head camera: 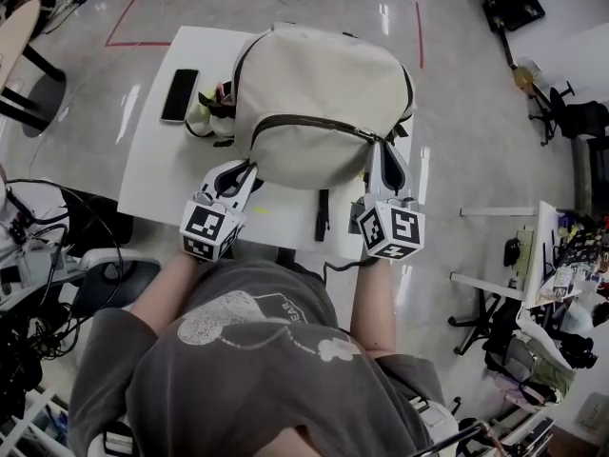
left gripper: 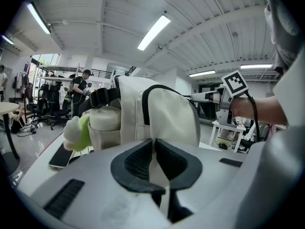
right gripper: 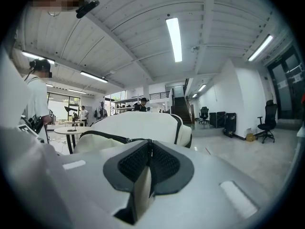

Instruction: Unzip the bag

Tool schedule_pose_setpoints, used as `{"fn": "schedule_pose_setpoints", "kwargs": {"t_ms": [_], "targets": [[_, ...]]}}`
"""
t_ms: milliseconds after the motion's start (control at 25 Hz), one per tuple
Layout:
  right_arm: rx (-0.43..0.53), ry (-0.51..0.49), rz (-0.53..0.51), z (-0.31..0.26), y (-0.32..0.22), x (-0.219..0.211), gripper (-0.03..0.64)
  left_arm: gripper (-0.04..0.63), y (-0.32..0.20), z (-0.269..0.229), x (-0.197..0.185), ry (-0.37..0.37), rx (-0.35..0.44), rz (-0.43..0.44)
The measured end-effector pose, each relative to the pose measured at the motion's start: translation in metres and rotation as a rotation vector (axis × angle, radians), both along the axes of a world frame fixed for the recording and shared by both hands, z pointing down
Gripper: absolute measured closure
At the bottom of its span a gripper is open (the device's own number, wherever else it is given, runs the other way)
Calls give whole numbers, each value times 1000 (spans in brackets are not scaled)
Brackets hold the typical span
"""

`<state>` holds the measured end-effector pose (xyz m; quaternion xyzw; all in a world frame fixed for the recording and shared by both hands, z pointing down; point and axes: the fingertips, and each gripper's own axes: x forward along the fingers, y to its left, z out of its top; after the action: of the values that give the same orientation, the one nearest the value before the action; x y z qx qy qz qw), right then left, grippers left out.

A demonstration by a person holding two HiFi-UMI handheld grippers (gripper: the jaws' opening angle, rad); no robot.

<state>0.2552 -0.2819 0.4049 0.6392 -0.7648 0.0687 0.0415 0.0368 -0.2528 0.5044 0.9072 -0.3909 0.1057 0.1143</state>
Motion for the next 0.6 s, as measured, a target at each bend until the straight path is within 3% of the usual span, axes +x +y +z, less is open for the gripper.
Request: {"fn": "schedule_pose_setpoints", "kwargs": {"t_ms": [280, 600], "targets": [[3, 23, 23, -3, 7, -4, 588, 537, 1, -7, -6, -4, 19, -3], [74, 25, 144, -25, 22, 2, 540, 523, -9, -26, -44, 73, 62, -48]]}}
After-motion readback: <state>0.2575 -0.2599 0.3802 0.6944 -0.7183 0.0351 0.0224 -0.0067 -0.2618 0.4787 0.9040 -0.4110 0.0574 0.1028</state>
